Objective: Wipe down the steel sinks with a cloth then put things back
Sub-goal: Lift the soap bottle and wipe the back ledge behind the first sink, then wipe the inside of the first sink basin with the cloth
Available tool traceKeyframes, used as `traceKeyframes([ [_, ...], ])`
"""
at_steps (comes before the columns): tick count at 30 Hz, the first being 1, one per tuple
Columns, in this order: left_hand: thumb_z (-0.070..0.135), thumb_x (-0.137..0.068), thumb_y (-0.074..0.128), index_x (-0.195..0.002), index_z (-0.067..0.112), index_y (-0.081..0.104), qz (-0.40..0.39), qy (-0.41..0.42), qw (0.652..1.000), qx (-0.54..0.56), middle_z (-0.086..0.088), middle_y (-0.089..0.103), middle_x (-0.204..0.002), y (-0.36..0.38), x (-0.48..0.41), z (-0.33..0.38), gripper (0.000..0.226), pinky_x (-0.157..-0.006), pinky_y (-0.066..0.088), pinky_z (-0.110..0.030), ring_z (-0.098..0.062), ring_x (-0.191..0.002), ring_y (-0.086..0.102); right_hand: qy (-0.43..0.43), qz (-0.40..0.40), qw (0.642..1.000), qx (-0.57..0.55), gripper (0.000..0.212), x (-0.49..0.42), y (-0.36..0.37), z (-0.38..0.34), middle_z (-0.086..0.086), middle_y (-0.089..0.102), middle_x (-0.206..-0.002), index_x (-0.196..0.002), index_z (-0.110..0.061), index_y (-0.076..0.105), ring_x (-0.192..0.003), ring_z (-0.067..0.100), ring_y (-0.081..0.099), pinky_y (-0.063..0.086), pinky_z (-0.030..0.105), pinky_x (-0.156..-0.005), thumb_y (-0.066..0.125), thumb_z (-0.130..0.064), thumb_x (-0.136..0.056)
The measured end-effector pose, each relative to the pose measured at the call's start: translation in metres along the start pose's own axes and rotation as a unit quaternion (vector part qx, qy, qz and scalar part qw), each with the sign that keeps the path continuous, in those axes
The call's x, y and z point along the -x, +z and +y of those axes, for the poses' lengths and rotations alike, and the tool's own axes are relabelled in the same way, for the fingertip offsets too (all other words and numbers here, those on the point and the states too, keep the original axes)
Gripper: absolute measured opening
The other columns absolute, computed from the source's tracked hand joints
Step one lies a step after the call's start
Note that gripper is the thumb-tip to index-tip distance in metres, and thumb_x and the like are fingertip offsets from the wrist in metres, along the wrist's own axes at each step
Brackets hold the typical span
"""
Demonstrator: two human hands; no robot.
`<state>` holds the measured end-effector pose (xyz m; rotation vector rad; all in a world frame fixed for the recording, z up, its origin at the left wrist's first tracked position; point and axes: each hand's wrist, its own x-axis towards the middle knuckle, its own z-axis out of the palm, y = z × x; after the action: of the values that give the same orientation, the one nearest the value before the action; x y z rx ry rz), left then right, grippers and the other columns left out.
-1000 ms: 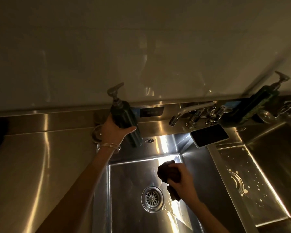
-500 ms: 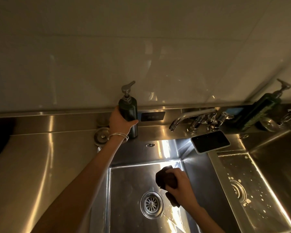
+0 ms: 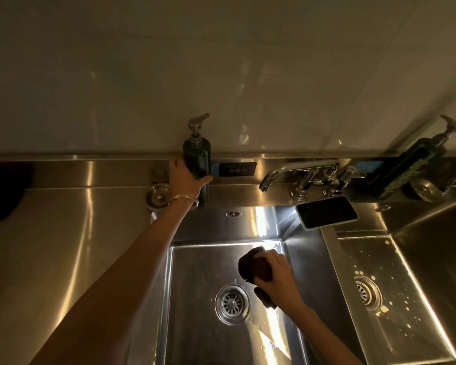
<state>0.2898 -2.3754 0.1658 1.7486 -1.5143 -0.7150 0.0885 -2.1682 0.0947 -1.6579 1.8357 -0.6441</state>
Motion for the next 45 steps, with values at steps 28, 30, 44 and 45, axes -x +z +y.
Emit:
traceKeyframes([
  [28, 0.002, -0.082, 0.061, -0.13, 0.001, 0.05, -0.166, 0.093, 0.953, -0.235, -0.017, 0.051, -0.132, -0.167, 0.312, -0.196, 0.049, -0.105, 0.034, -0.034, -0.031, -0.123, 0.047, -0.091, -0.16, 0.983, -0.004, 0.044, 0.154, 0.089, -0.041, 0.005, 0.058, -0.111, -0.114, -0.015, 0.059, -0.104, 0.022, 0.052, 0.042, 0.034, -0.092, 0.073, -0.012, -0.072],
  [30, 0.005, -0.084, 0.059, -0.132, 0.001, 0.048, -0.184, 0.108, 0.945, -0.248, -0.016, 0.048, -0.135, -0.169, 0.315, -0.2, 0.049, -0.107, 0.035, -0.036, -0.03, -0.125, 0.044, -0.102, -0.171, 0.98, -0.002, 0.041, 0.165, 0.096, -0.044, 0.003, 0.057, -0.111, -0.114, -0.016, 0.059, -0.102, 0.019, 0.052, 0.043, 0.033, -0.092, 0.072, -0.013, -0.074],
  [44, -0.002, -0.081, 0.06, -0.121, -0.002, 0.057, -0.133, 0.164, 0.94, -0.267, -0.022, 0.056, -0.126, -0.175, 0.29, -0.202, 0.041, -0.107, 0.036, -0.047, -0.037, -0.121, 0.05, -0.02, -0.163, 0.985, -0.059, 0.035, 0.15, 0.153, -0.083, 0.003, 0.056, -0.11, -0.111, -0.019, 0.061, -0.105, 0.028, 0.053, 0.044, 0.051, -0.094, 0.069, -0.014, -0.077],
  [45, -0.005, -0.077, 0.063, -0.118, -0.002, 0.058, -0.116, 0.146, 0.946, -0.264, -0.022, 0.057, -0.124, -0.181, 0.291, -0.204, 0.041, -0.104, 0.039, -0.047, -0.038, -0.118, 0.052, -0.028, -0.153, 0.985, -0.073, 0.036, 0.142, 0.159, -0.095, 0.002, 0.055, -0.112, -0.111, -0.02, 0.061, -0.107, 0.028, 0.052, 0.042, 0.052, -0.095, 0.069, -0.014, -0.077],
])
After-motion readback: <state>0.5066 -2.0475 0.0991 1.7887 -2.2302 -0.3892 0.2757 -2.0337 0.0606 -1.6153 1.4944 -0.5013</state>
